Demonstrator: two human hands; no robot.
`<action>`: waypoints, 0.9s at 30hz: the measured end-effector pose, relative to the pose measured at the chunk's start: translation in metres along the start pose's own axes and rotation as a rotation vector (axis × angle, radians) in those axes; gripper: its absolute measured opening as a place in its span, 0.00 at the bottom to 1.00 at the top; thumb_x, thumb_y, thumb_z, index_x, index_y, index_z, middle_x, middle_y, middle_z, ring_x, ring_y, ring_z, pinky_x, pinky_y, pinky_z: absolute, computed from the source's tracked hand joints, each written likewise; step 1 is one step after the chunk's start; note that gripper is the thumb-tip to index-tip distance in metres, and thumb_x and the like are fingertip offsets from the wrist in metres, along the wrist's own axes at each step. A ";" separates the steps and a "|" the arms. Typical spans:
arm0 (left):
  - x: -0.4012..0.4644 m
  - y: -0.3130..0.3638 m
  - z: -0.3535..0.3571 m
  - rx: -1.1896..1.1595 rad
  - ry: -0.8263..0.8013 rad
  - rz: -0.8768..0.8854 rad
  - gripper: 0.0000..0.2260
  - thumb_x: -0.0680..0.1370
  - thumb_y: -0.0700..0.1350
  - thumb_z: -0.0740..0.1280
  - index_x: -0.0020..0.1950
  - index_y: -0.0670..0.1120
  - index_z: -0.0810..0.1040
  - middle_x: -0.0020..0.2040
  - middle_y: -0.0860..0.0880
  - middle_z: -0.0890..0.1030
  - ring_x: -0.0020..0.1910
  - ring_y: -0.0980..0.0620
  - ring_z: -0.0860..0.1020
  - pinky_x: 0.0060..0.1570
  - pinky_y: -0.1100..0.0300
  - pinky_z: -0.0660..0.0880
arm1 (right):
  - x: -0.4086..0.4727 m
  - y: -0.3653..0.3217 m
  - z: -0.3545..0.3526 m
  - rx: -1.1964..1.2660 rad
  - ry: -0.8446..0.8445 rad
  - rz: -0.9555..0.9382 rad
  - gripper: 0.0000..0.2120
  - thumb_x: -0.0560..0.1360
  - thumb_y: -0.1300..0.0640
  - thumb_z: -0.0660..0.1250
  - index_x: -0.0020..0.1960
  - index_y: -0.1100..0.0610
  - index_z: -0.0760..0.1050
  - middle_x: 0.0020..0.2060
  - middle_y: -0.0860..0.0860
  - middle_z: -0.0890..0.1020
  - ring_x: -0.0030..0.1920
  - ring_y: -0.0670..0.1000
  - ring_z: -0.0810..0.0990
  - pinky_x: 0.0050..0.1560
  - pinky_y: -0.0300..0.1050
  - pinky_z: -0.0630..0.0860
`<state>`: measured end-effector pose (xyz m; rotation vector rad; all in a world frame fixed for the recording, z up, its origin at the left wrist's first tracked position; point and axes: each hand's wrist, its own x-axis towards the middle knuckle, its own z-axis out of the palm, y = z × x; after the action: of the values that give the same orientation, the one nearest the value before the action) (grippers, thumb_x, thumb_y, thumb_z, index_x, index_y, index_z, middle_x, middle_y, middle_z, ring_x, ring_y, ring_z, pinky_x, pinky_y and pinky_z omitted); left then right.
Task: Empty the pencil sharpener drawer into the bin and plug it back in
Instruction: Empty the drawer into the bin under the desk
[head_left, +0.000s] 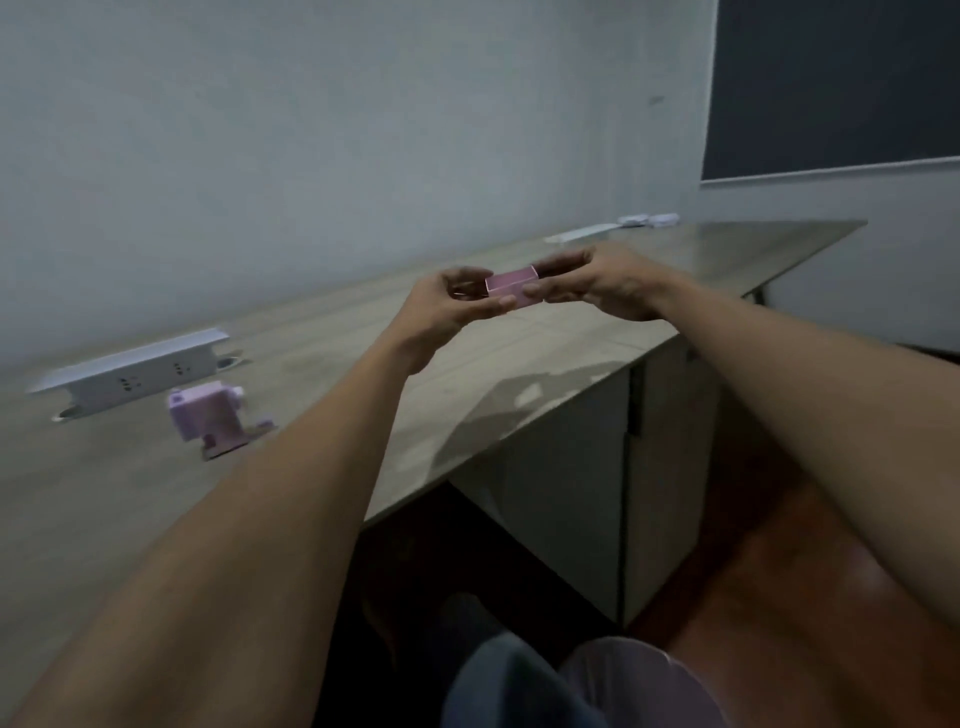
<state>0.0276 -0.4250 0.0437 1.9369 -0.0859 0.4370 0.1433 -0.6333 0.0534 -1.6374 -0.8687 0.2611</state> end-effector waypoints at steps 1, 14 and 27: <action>0.005 -0.002 0.019 -0.021 -0.033 0.002 0.29 0.70 0.43 0.80 0.68 0.39 0.77 0.59 0.42 0.84 0.59 0.48 0.83 0.62 0.56 0.79 | -0.013 0.006 -0.014 0.008 0.036 0.022 0.22 0.67 0.62 0.79 0.60 0.62 0.82 0.57 0.56 0.86 0.61 0.52 0.83 0.68 0.48 0.75; -0.020 -0.053 0.192 -0.144 -0.223 -0.034 0.26 0.73 0.37 0.77 0.69 0.33 0.74 0.55 0.44 0.83 0.47 0.58 0.82 0.47 0.70 0.79 | -0.152 0.110 -0.082 0.237 0.264 0.266 0.23 0.67 0.70 0.77 0.61 0.65 0.80 0.55 0.60 0.86 0.58 0.53 0.85 0.60 0.41 0.79; -0.133 -0.197 0.253 -0.237 -0.255 -0.436 0.28 0.73 0.36 0.76 0.71 0.35 0.73 0.64 0.39 0.81 0.55 0.52 0.82 0.47 0.73 0.78 | -0.235 0.261 -0.018 0.205 0.171 0.661 0.25 0.69 0.70 0.77 0.65 0.68 0.77 0.57 0.60 0.84 0.51 0.48 0.86 0.49 0.34 0.81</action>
<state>0.0211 -0.5936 -0.2598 1.7060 0.1157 -0.1070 0.0930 -0.8061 -0.2487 -1.6793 -0.1411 0.6336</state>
